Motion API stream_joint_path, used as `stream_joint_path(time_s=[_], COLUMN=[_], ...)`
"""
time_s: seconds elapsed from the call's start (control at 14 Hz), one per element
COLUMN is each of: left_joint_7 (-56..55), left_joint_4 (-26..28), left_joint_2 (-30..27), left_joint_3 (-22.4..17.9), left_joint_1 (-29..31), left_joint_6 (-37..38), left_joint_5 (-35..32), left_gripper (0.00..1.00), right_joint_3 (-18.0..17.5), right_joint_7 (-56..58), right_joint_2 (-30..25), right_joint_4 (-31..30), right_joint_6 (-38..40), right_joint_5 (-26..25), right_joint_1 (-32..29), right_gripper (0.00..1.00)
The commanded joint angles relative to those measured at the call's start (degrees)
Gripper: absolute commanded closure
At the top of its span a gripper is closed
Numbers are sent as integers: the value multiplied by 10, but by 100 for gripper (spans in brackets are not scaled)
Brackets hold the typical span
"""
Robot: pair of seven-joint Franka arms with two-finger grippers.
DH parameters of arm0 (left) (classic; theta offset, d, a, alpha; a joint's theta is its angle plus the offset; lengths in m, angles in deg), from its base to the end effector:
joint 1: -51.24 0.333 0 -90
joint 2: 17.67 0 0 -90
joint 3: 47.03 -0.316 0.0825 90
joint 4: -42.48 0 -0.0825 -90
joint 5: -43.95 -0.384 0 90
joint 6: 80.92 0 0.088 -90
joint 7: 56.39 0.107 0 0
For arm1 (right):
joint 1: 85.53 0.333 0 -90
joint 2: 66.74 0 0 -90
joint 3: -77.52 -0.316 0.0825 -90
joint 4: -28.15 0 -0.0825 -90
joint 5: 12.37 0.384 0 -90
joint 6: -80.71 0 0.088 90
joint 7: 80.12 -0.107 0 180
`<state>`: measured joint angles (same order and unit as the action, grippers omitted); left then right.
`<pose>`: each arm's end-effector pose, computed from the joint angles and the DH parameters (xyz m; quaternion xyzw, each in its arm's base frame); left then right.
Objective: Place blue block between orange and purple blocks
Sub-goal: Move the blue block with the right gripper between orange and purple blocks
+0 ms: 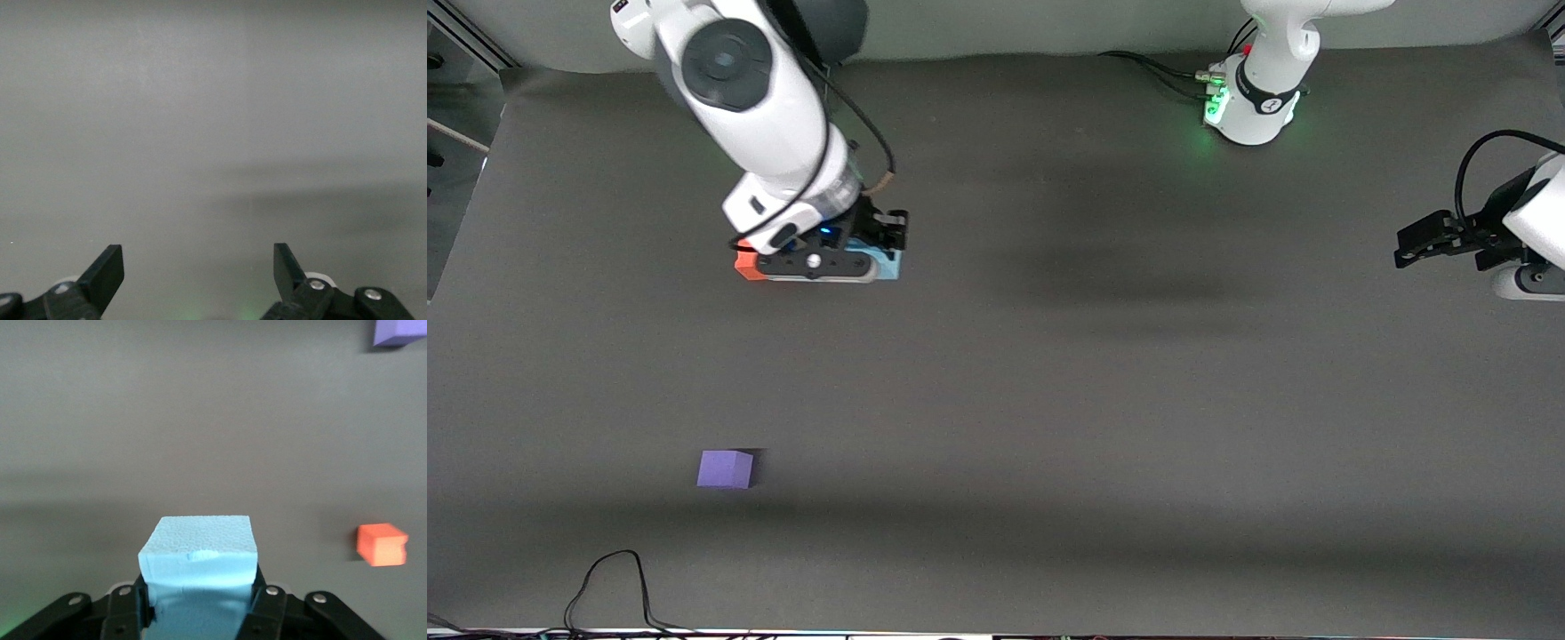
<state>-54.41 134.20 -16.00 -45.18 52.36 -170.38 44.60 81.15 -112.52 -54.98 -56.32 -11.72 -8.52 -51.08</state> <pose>0.5603 -0.0081 0.5933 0.9991 -0.0235 -0.0342 0.0065 0.5240 0.3250 0.5537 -0.9990 0.0159 0.0422 0.0058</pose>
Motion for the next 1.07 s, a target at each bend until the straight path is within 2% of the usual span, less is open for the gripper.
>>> stream_joint_path(time_s=[0.0, 0.07, 0.36, 0.57, 0.71, 1.0], left_joint_7=[1, 1, 1, 2, 2, 2], left_joint_4=[8, 8, 8, 7, 7, 7], left_joint_2=[-11, -11, -11, -11, -10, -9], left_joint_3=[2, 2, 2, 2, 2, 1], left_joint_1=[-6, -7, -6, -6, -6, -4], left_joint_6=[5, 5, 6, 4, 3, 3], left_joint_5=[-20, -20, -20, -21, -24, -28], left_gripper=[0, 0, 0, 0, 0, 0], right_joint_3=[29, 47, 165, 239, 268, 276], right_joint_7=[76, 107, 247, 321, 345, 350], right_joint_2=[-60, -81, -163, -193, -194, -193], right_joint_4=[-80, -104, -223, -268, -278, -327], right_joint_6=[-1, -1, -7, -10, -12, -68], right_joint_5=[12, 11, 10, -9, -31, -33], right_joint_1=[-3, -3, -2, -1, -1, -1], right_gripper=[57, 57, 57, 57, 57, 57])
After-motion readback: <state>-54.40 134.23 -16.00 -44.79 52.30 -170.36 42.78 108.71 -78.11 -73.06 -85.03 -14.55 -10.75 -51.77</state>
